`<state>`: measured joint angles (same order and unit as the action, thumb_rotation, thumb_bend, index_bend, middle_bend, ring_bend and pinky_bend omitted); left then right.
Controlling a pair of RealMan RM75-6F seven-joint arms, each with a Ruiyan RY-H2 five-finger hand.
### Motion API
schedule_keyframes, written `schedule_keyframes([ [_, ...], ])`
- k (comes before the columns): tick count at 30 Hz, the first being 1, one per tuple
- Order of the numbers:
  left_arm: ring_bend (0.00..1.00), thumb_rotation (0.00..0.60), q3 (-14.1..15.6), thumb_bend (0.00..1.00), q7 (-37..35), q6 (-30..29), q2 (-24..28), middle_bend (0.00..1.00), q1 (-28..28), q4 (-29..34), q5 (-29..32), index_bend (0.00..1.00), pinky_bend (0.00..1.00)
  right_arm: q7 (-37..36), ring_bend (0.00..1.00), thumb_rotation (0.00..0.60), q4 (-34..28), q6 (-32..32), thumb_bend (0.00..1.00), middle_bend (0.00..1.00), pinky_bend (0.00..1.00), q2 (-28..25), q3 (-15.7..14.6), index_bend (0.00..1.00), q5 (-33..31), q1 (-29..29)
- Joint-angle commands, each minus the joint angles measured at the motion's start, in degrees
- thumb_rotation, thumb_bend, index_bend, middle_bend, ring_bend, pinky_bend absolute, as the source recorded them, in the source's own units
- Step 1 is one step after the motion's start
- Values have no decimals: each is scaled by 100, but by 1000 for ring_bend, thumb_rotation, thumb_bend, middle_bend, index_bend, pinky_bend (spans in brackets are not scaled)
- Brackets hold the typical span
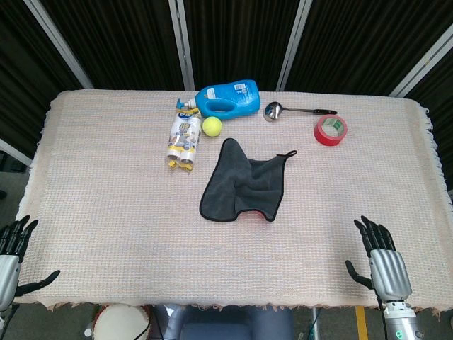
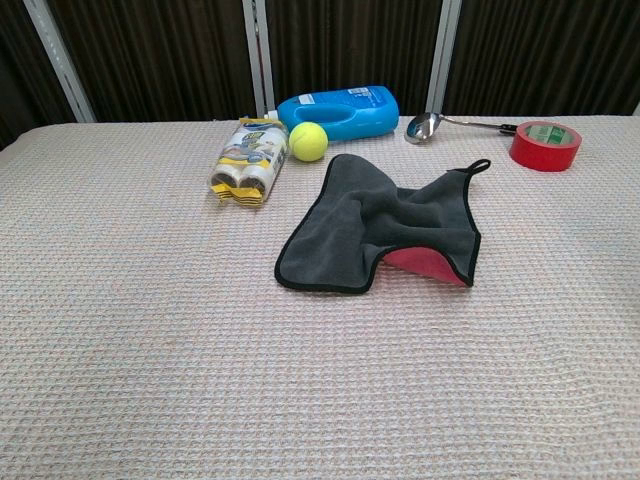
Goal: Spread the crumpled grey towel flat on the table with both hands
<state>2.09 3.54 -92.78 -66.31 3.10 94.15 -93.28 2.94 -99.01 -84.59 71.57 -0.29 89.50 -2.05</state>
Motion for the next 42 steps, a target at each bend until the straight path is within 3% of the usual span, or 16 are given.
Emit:
schedule_keyframes([
  [1, 0, 600, -2, 7, 7, 8, -4, 0, -5, -3, 3, 0, 63, 7, 0, 600, 5, -6, 374, 0, 42, 5, -1, 0, 2, 4],
  [19, 0, 600, -64, 7, 55, -1, -29, 0, -28, 1, 44, 0, 63, -83, 0, 600, -126, 148, 374, 0, 42, 135, 47, 0, -164, -50],
  [30, 0, 600, -167, 7, 137, 113, -126, 0, -105, -15, 206, 0, 63, 369, 0, 600, -365, 610, 375, 49, 42, 695, 634, 303, -674, -589],
  [42, 0, 600, -238, 7, 226, 254, -226, 0, -181, -80, 374, 0, 63, 1729, 0, 600, -245, 1206, 375, 69, 42, 1949, 1361, 328, -1891, -1457],
])
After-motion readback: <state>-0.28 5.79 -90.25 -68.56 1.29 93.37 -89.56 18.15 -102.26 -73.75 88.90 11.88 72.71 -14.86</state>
